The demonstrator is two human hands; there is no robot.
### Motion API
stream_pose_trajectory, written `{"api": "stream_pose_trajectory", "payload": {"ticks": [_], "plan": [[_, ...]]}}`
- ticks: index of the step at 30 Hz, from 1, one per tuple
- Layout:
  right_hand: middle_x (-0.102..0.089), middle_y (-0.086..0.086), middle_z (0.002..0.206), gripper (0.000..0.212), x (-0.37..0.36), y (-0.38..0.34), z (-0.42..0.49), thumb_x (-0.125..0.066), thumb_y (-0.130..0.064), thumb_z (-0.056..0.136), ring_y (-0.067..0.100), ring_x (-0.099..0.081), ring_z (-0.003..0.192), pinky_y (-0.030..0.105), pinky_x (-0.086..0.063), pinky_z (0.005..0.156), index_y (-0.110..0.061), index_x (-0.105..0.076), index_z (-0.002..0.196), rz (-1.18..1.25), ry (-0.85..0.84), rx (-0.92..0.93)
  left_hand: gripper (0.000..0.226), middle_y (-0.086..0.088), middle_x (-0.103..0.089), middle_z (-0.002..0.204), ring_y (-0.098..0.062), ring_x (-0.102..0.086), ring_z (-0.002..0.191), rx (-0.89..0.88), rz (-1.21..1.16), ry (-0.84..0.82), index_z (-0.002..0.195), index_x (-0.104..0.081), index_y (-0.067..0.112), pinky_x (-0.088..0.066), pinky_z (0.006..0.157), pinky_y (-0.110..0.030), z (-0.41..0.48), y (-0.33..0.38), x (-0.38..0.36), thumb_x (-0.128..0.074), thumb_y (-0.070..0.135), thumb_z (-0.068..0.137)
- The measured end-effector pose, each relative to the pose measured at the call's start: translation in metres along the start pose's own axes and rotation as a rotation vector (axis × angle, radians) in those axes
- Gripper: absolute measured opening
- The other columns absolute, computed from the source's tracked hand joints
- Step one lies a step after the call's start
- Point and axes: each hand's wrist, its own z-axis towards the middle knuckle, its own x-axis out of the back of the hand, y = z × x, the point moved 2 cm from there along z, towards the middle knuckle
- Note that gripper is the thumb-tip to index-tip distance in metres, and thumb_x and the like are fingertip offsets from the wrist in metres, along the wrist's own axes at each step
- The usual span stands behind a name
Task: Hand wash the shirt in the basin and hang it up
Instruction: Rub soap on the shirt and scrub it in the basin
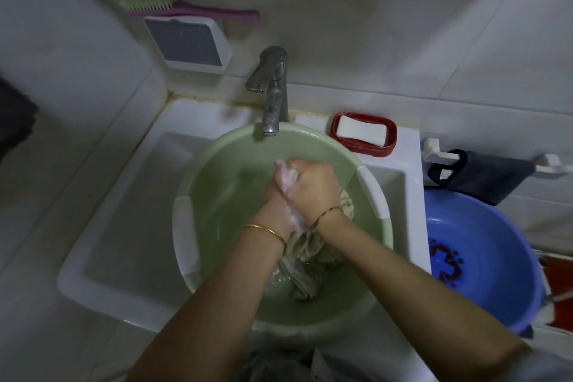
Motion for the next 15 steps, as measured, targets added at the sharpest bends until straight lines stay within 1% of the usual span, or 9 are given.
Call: {"api": "stream_pose_trajectory", "payload": {"ticks": [2, 4, 6, 7, 9, 11, 12, 14, 15], "plan": [[-0.066, 0.016, 0.075, 0.033, 0.01, 0.017, 0.022, -0.048, -0.025, 0.096, 0.03, -0.062, 0.075, 0.031, -0.045, 0.068, -0.006, -0.068, 0.077, 0.041, 0.017, -0.146, 0.061, -0.023, -0.046, 0.138, -0.034, -0.047, 0.128, 0.045, -0.068, -0.014, 0.132, -0.048, -0.004, -0.037, 0.106, -0.04, 0.003, -0.009, -0.003, -0.042, 0.045, 0.096], [-0.063, 0.013, 0.073, 0.033, 0.014, 0.019, 0.026, -0.049, -0.025, 0.095, 0.027, -0.059, 0.073, 0.03, -0.042, 0.066, -0.007, -0.066, 0.075, 0.081, 0.042, -0.192, 0.063, -0.02, -0.068, 0.107, -0.027, -0.067, 0.099, 0.063, -0.101, -0.038, 0.103, -0.068, -0.004, -0.052, 0.092, -0.035, 0.008, -0.012, -0.004, -0.054, 0.055, 0.085], [-0.065, 0.015, 0.07, 0.036, 0.005, 0.005, 0.006, -0.048, -0.029, 0.094, 0.026, -0.059, 0.067, 0.03, -0.044, 0.064, -0.007, -0.068, 0.073, 0.059, 0.05, -0.041, 0.059, -0.008, -0.068, 0.06, -0.019, -0.067, 0.064, 0.009, -0.109, -0.021, 0.068, -0.071, 0.006, -0.055, 0.065, -0.024, 0.019, -0.013, 0.003, -0.036, 0.042, 0.099], [-0.065, 0.015, 0.068, 0.038, 0.004, -0.003, -0.003, -0.048, -0.031, 0.093, 0.026, -0.059, 0.064, 0.03, -0.046, 0.063, -0.007, -0.068, 0.07, 0.06, 0.049, 0.006, 0.058, -0.002, -0.062, 0.048, -0.018, -0.062, 0.057, 0.0, -0.121, 0.0, 0.064, -0.065, 0.011, -0.05, 0.059, -0.023, 0.02, -0.012, 0.007, -0.028, 0.035, 0.102], [-0.064, 0.017, 0.067, 0.038, 0.009, 0.006, 0.008, -0.049, -0.027, 0.094, 0.029, -0.059, 0.065, 0.032, -0.047, 0.065, -0.007, -0.065, 0.066, 0.069, 0.062, -0.063, 0.049, -0.003, -0.064, 0.052, -0.02, -0.063, 0.06, 0.044, -0.045, -0.013, 0.073, -0.062, 0.009, -0.051, 0.057, -0.023, 0.014, -0.013, 0.007, -0.032, 0.036, 0.101], [-0.058, 0.014, 0.064, 0.039, 0.016, 0.015, 0.023, -0.049, -0.023, 0.095, 0.026, -0.054, 0.066, 0.03, -0.04, 0.064, -0.012, -0.058, 0.058, 0.122, 0.061, -0.174, 0.047, -0.013, -0.07, 0.077, -0.02, -0.07, 0.072, 0.026, 0.022, -0.035, 0.086, -0.068, 0.002, -0.056, 0.065, -0.024, 0.004, -0.014, 0.008, -0.04, 0.038, 0.098], [-0.058, 0.012, 0.064, 0.04, 0.015, 0.012, 0.02, -0.048, -0.024, 0.095, 0.023, -0.052, 0.065, 0.027, -0.036, 0.064, -0.012, -0.057, 0.058, 0.099, 0.052, -0.163, 0.05, -0.013, -0.068, 0.076, -0.015, -0.07, 0.068, -0.015, 0.029, -0.02, 0.081, -0.068, 0.001, -0.054, 0.061, -0.02, 0.005, -0.012, 0.009, -0.037, 0.035, 0.099], [-0.058, 0.012, 0.06, 0.043, 0.004, 0.0, -0.002, -0.043, -0.032, 0.092, 0.02, -0.052, 0.059, 0.025, -0.034, 0.059, -0.008, -0.063, 0.062, 0.028, 0.105, -0.014, 0.064, -0.004, -0.061, 0.053, -0.007, -0.063, 0.048, -0.083, 0.07, 0.043, 0.056, -0.065, 0.006, -0.048, 0.049, -0.013, 0.006, -0.005, 0.005, -0.026, 0.027, 0.103], [-0.055, 0.01, 0.055, 0.046, 0.0, -0.004, -0.011, -0.042, -0.036, 0.09, 0.021, -0.051, 0.055, 0.025, -0.034, 0.056, -0.008, -0.062, 0.06, 0.066, 0.147, 0.01, 0.064, -0.002, -0.061, 0.051, -0.009, -0.062, 0.052, -0.086, 0.001, -0.039, 0.055, -0.064, 0.008, -0.049, 0.051, -0.016, 0.004, -0.004, 0.006, -0.025, 0.026, 0.103]]}}
